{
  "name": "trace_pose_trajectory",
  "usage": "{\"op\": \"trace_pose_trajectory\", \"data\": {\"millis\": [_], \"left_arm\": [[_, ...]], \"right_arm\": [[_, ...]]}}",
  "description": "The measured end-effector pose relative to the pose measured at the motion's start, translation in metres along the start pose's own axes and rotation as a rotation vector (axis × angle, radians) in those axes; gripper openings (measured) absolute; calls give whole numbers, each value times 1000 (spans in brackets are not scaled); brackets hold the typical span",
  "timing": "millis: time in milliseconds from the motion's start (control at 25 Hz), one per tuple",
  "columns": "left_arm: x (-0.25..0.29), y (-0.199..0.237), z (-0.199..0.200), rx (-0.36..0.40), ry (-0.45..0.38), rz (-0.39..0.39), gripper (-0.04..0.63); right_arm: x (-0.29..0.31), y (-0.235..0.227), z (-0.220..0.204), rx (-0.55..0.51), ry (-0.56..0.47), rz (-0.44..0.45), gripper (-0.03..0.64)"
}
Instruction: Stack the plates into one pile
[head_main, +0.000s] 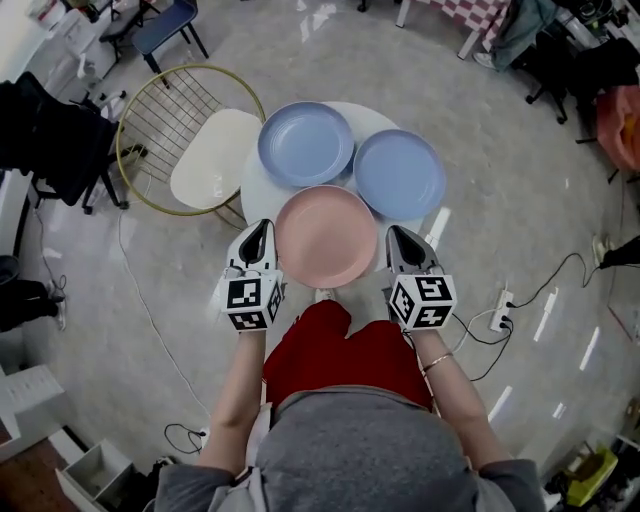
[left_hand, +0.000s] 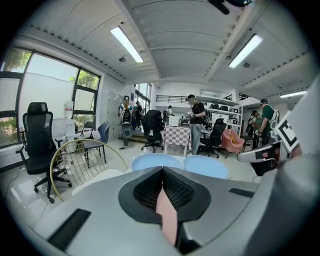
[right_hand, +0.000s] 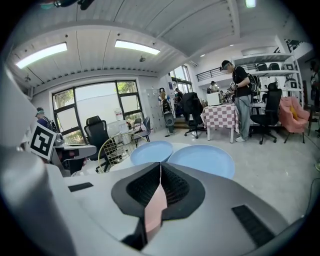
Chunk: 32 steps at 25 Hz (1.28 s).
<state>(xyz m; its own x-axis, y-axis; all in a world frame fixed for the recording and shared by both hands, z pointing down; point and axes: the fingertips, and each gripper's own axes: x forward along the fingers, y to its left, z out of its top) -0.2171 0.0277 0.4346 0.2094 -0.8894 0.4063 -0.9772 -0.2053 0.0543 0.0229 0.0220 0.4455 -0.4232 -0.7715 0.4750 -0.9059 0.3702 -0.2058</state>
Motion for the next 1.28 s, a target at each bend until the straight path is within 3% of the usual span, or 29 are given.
{"op": "trace_pose_trajectory", "data": {"millis": [680,1280], "left_arm": [[39,15,-45,-56,187,-36,15],[48,15,-92,-96,309,-20,17]], "right_arm": [[32,-6,-34,-16,151,0,29],[51,-8,-76,-12,303,2,29]]}}
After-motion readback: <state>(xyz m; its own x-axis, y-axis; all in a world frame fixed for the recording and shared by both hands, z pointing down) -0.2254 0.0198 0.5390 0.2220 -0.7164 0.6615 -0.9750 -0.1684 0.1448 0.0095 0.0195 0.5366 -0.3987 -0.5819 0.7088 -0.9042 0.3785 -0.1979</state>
